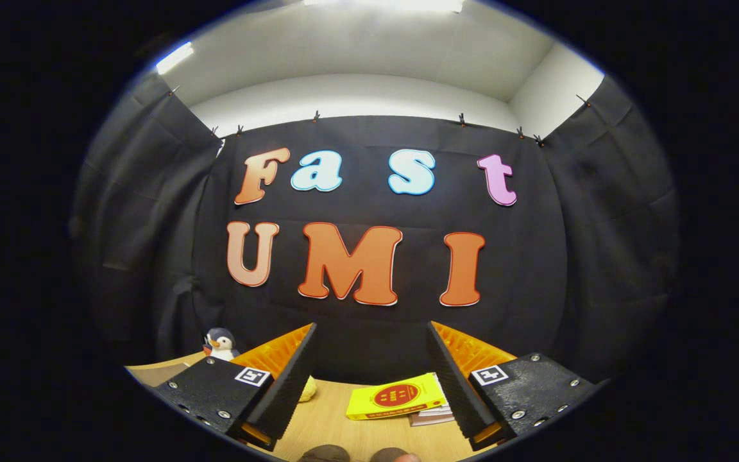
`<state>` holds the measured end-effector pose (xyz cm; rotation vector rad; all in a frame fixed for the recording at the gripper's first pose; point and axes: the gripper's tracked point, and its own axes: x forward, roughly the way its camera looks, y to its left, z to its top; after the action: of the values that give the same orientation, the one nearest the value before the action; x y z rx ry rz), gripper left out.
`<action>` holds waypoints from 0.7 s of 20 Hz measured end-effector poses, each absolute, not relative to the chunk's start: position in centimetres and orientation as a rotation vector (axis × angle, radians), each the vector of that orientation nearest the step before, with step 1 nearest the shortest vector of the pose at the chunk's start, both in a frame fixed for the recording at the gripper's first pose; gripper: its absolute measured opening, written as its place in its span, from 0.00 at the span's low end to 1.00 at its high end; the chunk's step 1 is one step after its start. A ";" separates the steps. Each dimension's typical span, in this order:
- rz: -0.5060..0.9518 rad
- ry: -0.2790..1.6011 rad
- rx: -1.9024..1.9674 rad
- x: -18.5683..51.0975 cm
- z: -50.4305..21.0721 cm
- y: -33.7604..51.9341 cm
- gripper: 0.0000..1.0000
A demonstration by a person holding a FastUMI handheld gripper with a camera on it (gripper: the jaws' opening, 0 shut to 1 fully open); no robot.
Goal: Open the storage box then place both shoes into the box .Put the left shoe in first, then the right shoe, with the right side of both shoes facing outward in a uniform manner.
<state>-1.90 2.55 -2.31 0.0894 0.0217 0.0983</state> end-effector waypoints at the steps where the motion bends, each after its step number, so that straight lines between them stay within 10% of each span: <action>1: 0.126 0.042 0.115 -2.0 -3.0 3.2 0.98; 14: 0.491 0.554 0.427 -6.6 -14.7 14.8 0.98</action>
<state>-6.56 14.80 -14.74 0.4272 0.5538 0.4911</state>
